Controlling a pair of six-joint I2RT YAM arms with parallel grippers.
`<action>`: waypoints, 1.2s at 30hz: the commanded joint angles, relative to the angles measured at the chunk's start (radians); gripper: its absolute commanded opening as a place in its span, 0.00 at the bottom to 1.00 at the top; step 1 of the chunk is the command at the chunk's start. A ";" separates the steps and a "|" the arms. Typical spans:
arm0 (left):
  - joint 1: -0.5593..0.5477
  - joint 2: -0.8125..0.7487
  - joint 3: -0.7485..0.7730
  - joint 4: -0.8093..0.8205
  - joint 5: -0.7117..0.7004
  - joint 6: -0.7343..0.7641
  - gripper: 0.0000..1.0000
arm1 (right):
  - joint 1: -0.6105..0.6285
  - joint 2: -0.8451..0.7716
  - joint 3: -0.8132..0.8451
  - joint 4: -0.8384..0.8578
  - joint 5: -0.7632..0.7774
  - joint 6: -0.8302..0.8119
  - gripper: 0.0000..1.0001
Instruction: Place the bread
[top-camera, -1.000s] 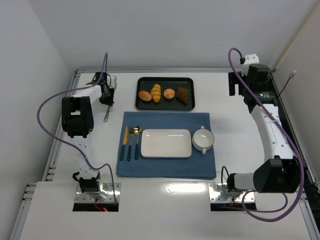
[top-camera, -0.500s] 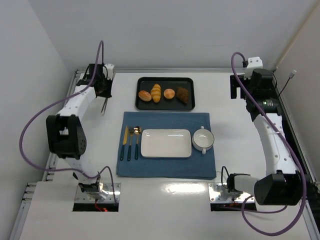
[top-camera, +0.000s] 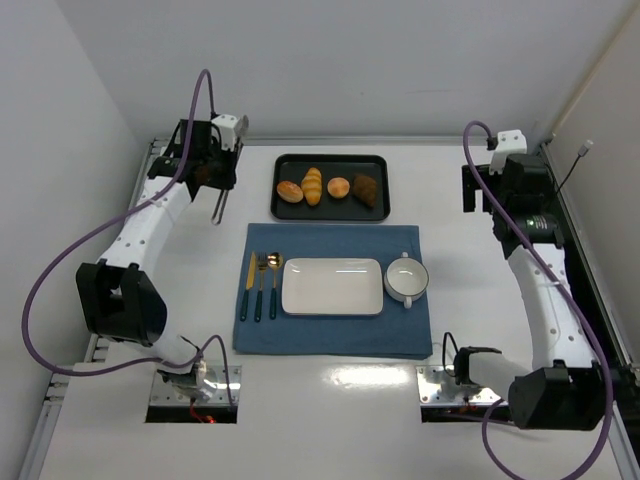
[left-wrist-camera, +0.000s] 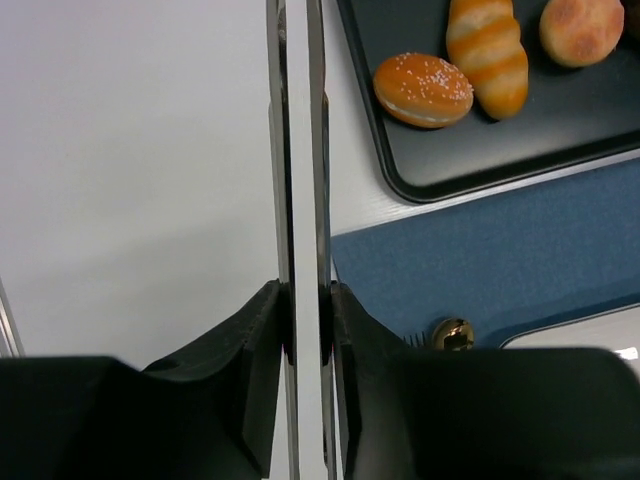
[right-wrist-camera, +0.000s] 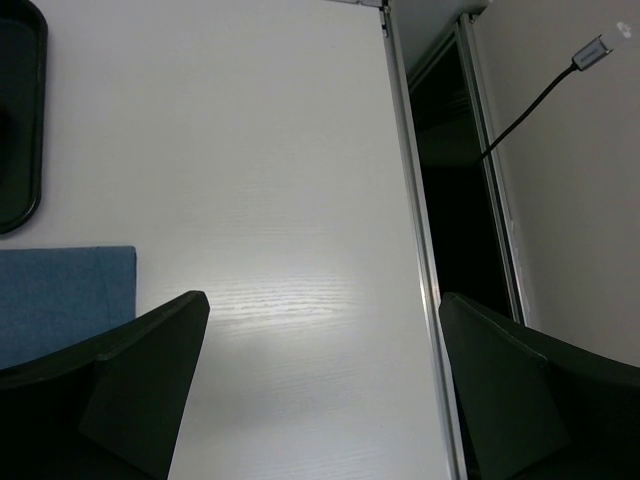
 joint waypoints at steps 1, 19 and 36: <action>0.000 -0.045 -0.003 0.017 0.020 -0.012 0.21 | -0.006 -0.044 -0.011 0.032 0.015 0.011 1.00; -0.109 -0.036 -0.013 0.017 0.020 -0.012 0.50 | -0.015 -0.071 -0.002 0.032 0.024 0.002 1.00; -0.197 0.129 -0.004 0.074 -0.054 0.011 0.57 | -0.025 -0.071 -0.002 0.023 0.033 -0.008 1.00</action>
